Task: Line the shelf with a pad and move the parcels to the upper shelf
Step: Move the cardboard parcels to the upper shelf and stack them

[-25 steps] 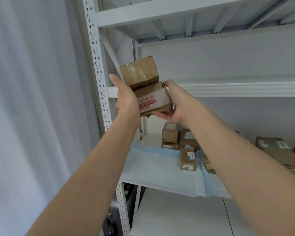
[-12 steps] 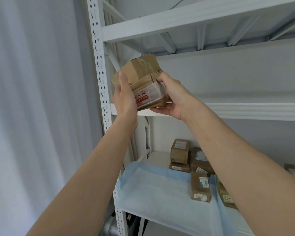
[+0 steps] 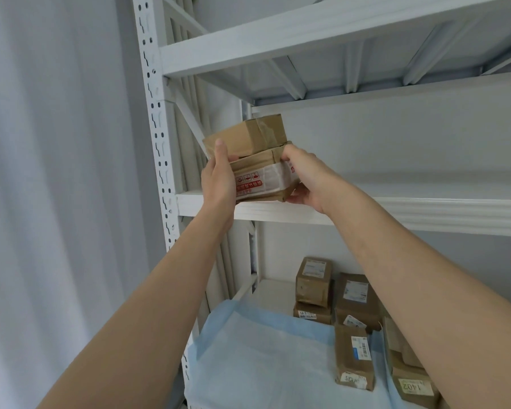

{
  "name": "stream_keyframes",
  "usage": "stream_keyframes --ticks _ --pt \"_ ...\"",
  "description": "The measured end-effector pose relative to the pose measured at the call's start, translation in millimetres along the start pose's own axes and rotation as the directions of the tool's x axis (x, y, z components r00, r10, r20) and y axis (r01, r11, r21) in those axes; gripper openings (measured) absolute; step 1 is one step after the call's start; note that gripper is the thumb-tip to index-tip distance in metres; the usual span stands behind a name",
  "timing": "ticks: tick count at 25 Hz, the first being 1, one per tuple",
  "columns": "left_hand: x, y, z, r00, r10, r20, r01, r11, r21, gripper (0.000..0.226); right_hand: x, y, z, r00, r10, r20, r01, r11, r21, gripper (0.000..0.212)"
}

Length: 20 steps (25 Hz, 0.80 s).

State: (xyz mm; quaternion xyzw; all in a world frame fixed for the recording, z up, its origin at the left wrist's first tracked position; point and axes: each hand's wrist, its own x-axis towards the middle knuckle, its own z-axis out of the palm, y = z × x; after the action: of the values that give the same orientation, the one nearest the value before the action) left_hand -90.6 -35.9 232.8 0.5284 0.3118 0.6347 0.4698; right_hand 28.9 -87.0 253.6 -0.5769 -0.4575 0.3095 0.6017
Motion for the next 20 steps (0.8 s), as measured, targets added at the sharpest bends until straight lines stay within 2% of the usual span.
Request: stream_keyframes --ticks 2,5,6,9,12,14,15,18,20 --pt "10.3 -5.5 5.2 1.0 -0.011 0.014 0.011 1.0 -0.007 0.059 14.8 1.9 -2.2 0.999 -0.015 -0.039 0.011 0.994 -0.107 0.046" --pt "26.8 -10.7 12.2 1.0 0.002 0.015 -0.002 1.0 -0.006 0.059 30.1 2.8 -2.9 0.997 -0.021 -0.077 0.007 0.984 -0.176 0.018" --pt "32.6 -11.4 13.9 1.0 0.0 0.019 0.001 1.0 -0.005 0.058 34.4 2.8 -2.5 0.996 -0.014 -0.089 -0.002 0.985 -0.172 0.015" --pt "48.8 -16.1 14.0 0.999 -0.02 0.028 0.02 1.0 -0.005 0.051 47.4 4.1 -1.8 0.988 0.015 -0.157 -0.04 0.987 -0.157 0.016" --pt "61.9 -18.8 15.2 0.999 0.008 -0.048 -0.006 0.999 0.041 0.027 60.1 3.5 -3.3 0.953 0.0 -0.303 -0.029 0.995 -0.093 0.019" --pt "68.4 -13.9 12.5 0.991 0.103 -0.088 -0.096 0.992 0.088 0.019 68.6 1.8 -1.0 0.935 -0.073 -0.346 0.047 0.995 -0.083 0.037" --pt "73.7 -10.6 10.9 0.986 0.156 -0.065 -0.15 0.984 0.095 0.022 72.4 0.3 1.4 0.936 -0.116 -0.332 0.09 0.992 -0.093 0.042" --pt "86.0 1.0 7.1 0.982 0.176 0.069 -0.183 0.978 0.097 0.032 80.4 -8.4 10.5 0.931 -0.248 -0.268 0.21 0.964 -0.162 0.039" --pt "94.1 6.1 5.8 0.98 0.139 0.142 -0.154 0.983 0.103 0.03 80.0 -12.2 15.7 0.881 -0.385 -0.274 0.333 0.918 -0.216 0.032"
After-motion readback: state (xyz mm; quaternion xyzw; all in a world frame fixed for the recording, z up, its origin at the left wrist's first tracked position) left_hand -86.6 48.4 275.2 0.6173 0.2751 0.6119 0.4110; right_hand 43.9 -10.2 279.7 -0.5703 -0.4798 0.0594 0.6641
